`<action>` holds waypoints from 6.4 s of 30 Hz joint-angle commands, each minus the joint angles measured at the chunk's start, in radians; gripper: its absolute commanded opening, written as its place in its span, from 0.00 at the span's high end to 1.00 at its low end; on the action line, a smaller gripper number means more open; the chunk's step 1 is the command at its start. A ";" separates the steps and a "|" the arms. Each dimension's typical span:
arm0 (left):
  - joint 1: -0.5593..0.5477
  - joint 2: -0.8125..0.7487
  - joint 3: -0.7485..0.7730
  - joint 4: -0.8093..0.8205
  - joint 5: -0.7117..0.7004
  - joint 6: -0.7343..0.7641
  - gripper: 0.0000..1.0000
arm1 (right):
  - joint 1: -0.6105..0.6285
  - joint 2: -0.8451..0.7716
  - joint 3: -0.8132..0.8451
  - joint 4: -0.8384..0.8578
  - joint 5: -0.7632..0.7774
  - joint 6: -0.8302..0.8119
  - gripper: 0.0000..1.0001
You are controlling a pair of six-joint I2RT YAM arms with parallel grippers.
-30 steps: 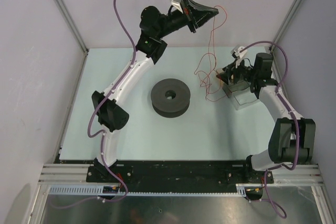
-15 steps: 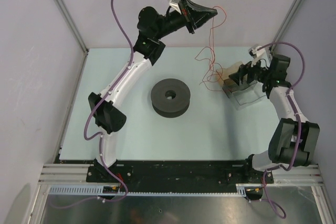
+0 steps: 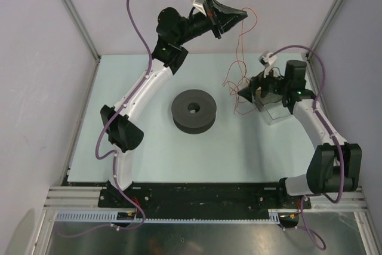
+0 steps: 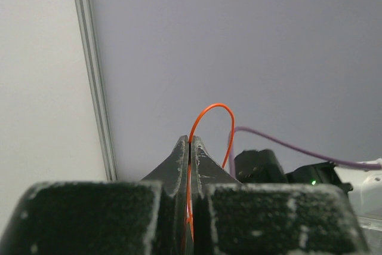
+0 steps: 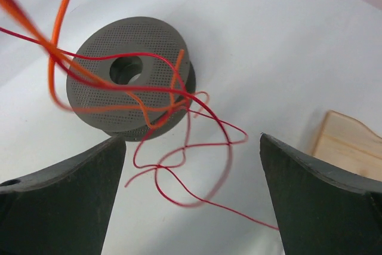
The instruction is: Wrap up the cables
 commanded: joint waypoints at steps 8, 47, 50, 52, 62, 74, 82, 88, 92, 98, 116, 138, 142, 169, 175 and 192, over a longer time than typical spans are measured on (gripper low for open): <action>-0.010 -0.066 0.015 0.034 -0.020 -0.015 1.00 | 0.158 0.192 0.032 0.134 0.108 0.030 0.16; 0.357 -0.424 -0.250 0.013 -0.309 0.010 1.00 | -0.411 0.164 0.124 0.201 0.244 0.124 1.00; 0.376 -0.485 -0.397 0.014 -0.297 0.056 1.00 | -0.389 0.147 0.126 0.121 0.198 0.075 1.00; 0.383 -0.525 -0.491 0.013 -0.292 0.078 1.00 | -0.371 0.133 0.126 0.082 0.178 0.040 1.00; 0.398 -0.659 -0.775 0.013 -0.318 0.102 1.00 | -0.373 0.039 0.212 0.203 0.238 0.151 1.00; 0.408 -0.661 -0.821 0.011 -0.301 0.125 1.00 | -0.457 -0.073 0.262 0.322 0.276 0.241 1.00; 0.416 -0.654 -0.843 0.007 -0.282 0.133 1.00 | -0.430 -0.062 0.254 0.101 0.198 0.145 1.00; 0.426 -0.677 -0.880 0.004 -0.273 0.141 1.00 | -0.354 -0.037 0.220 -0.090 0.247 0.006 1.00; 0.432 -0.692 -0.903 0.004 -0.271 0.142 1.00 | -0.288 -0.001 0.186 -0.149 0.349 -0.024 1.00; 0.440 -0.713 -0.921 -0.015 -0.255 0.155 1.00 | -0.210 0.145 0.167 -0.183 0.547 -0.048 1.00; 0.459 -0.798 -0.958 -0.214 -0.069 0.270 1.00 | -0.111 0.158 0.167 -0.307 0.588 -0.215 0.08; 0.371 -0.842 -0.905 -0.225 0.011 0.206 1.00 | 0.485 0.003 0.264 0.067 0.223 0.086 0.01; 0.349 -0.843 -0.915 -0.221 -0.001 0.181 1.00 | 0.590 0.100 0.273 0.181 0.272 0.099 0.01; 0.517 -0.684 -0.915 -0.419 -0.064 0.016 0.18 | 0.529 0.182 0.300 0.388 -0.123 0.436 1.00; 0.647 -0.747 -1.030 -0.422 0.056 0.125 0.12 | 0.453 0.133 0.252 0.461 -0.058 0.693 1.00; 0.139 -1.057 -1.442 -0.128 -0.016 0.911 0.49 | 0.456 0.113 0.184 0.452 0.078 0.900 1.00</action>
